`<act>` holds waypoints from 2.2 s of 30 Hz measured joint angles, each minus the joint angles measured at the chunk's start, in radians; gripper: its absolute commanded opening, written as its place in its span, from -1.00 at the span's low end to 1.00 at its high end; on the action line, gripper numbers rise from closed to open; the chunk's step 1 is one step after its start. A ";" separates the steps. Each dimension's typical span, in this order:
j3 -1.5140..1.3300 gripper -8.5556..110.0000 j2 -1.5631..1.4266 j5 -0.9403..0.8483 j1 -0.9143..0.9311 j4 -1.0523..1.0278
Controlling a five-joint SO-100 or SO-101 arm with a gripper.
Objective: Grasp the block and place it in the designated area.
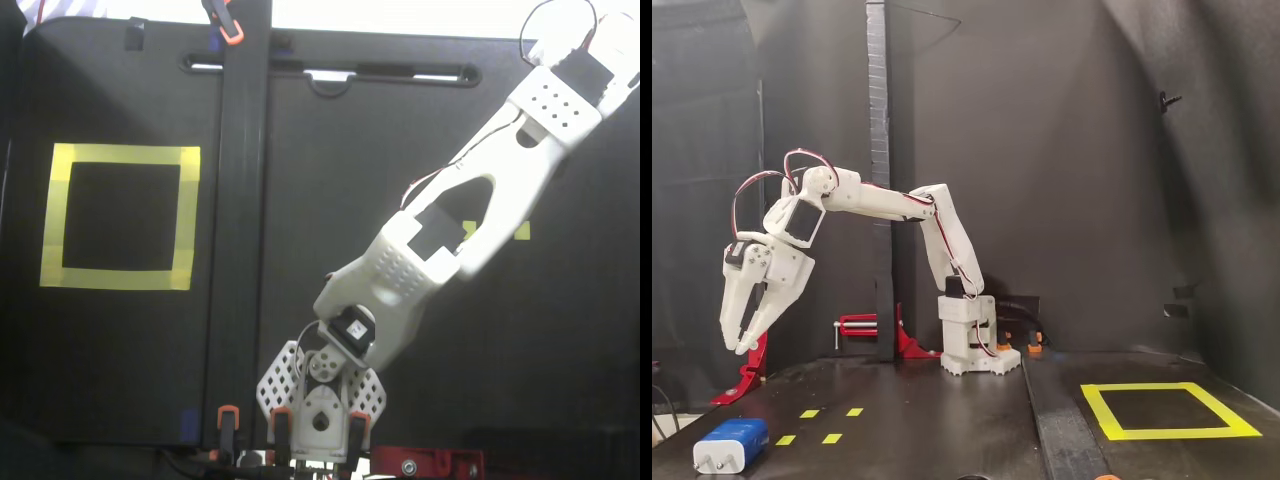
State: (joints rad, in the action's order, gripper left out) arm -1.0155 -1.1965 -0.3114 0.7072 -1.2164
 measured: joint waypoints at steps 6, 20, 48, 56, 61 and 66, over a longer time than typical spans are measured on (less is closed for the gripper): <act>0.000 -0.86 0.000 -0.469 0.002 -0.023; 0.000 -0.86 -0.003 -1.577 0.003 -0.060; 0.000 -0.56 -0.003 -2.040 0.006 -0.086; 0.000 -0.18 -0.003 -2.040 0.026 -0.098; 0.000 -0.09 -0.003 -2.040 0.032 -0.098; 0.000 -0.09 -0.003 -2.040 0.037 -0.089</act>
State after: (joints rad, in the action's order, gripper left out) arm -1.0155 -1.1996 -2.3516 0.7440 -1.3054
